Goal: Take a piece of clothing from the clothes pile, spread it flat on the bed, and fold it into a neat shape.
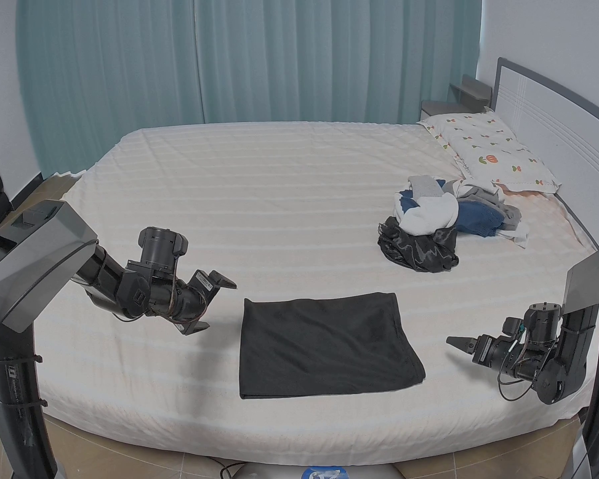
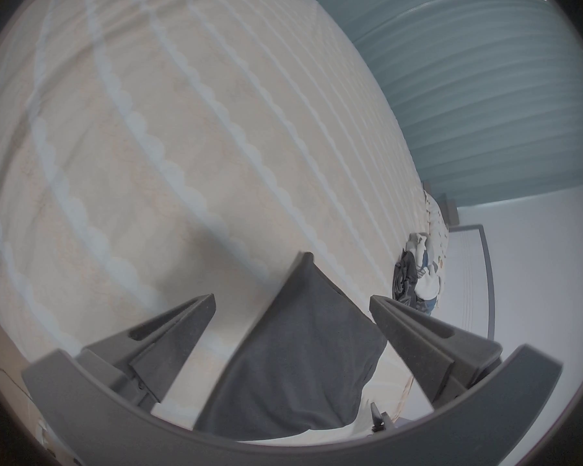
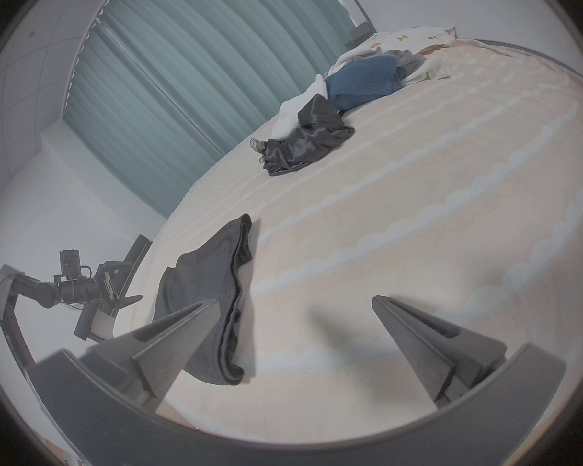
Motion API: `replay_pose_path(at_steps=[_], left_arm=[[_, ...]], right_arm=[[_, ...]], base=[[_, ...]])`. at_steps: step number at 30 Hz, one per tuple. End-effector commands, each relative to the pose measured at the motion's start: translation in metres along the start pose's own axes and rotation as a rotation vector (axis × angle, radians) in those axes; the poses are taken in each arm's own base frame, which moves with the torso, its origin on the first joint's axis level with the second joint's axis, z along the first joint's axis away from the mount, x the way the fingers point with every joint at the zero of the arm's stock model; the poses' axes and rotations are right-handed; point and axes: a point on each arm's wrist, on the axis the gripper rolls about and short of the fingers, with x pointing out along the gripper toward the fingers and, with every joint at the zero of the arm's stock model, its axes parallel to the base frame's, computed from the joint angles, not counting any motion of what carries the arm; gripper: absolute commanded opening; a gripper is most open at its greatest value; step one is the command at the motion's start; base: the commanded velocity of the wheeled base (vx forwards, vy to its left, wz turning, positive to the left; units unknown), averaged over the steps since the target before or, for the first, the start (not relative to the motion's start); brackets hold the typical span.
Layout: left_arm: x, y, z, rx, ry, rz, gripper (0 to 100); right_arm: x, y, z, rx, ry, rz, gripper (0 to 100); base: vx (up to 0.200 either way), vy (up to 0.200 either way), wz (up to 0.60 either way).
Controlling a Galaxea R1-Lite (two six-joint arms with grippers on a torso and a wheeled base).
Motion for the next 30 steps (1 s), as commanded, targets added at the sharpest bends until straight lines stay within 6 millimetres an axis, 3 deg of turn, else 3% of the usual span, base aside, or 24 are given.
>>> replay_pose_path(at_steps=[1,6,13,24,25,30], left_arm=[[0.006,-0.005,-0.004,0.034,0.008,-0.008,100],[0.018,-0.013,-0.020,0.091,0.010,0.000,100],[0.049,-0.005,-0.021,0.291,-0.046,0.070,100],[0.065,-0.006,-0.018,0.287,-0.051,0.059,100],[0.066,-0.006,-0.018,0.290,-0.051,0.059,0],[0.070,-0.004,-0.018,0.292,-0.075,0.083,0]], right_arm=[[0.004,0.003,0.001,0.014,-0.001,0.011,100],[0.009,0.009,0.001,0.076,-0.002,0.033,100],[0.015,0.006,-0.006,0.090,0.023,0.026,100],[0.019,0.005,-0.006,0.090,0.025,0.030,100],[0.019,0.006,-0.006,0.088,0.023,0.033,100],[0.022,0.007,-0.005,0.084,0.021,0.038,100]], base=[[0.000,0.000,0.00],[0.000,0.000,0.00],[0.000,0.000,0.00],[0.000,0.000,0.00],[0.000,0.000,0.00],[0.000,0.000,0.00]])
